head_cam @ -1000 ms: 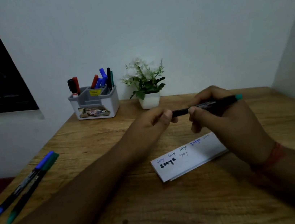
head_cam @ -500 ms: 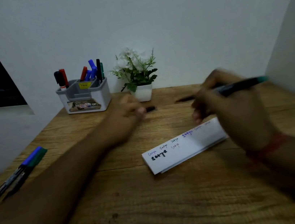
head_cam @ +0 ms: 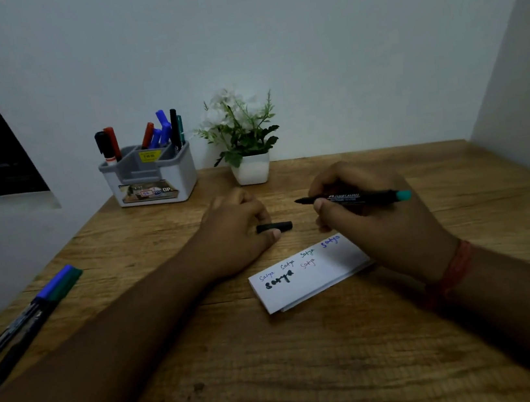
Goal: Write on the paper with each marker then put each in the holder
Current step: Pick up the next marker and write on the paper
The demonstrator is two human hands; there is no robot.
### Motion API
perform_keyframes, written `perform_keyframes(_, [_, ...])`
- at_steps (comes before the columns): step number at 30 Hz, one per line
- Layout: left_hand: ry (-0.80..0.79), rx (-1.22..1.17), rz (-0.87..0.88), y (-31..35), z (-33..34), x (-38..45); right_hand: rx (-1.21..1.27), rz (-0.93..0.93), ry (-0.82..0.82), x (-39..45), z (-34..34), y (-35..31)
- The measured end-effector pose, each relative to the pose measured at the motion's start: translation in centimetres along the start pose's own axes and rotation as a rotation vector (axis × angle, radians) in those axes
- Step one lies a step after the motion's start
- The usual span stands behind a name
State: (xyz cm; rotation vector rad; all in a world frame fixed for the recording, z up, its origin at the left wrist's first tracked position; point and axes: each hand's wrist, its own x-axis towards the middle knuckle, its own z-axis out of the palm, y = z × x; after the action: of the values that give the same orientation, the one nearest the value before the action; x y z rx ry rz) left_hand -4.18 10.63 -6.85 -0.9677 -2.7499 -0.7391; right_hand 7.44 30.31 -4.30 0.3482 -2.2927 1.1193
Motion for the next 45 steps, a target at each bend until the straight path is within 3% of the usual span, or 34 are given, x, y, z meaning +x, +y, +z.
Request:
perform_keyframes(14, [0.056,0.172,-0.055,0.5,1.0,0.0,0.142,0.150,0.134,1.5,-2.2,-1.6])
perform_keyframes(22, [-0.004,0.253,-0.025,1.3,1.8,-0.6,0.071,0.397,-0.068,-1.6,-0.7,-1.3])
perform_keyframes(26, [-0.016,0.339,0.021,1.4,2.6,-0.8,0.036,0.434,-0.134,-2.3,-0.3,-0.4])
perform_keyframes(45, [-0.011,0.397,0.003,0.9,3.5,-0.6,-0.023,0.469,-0.139,-2.7,-0.2,0.3])
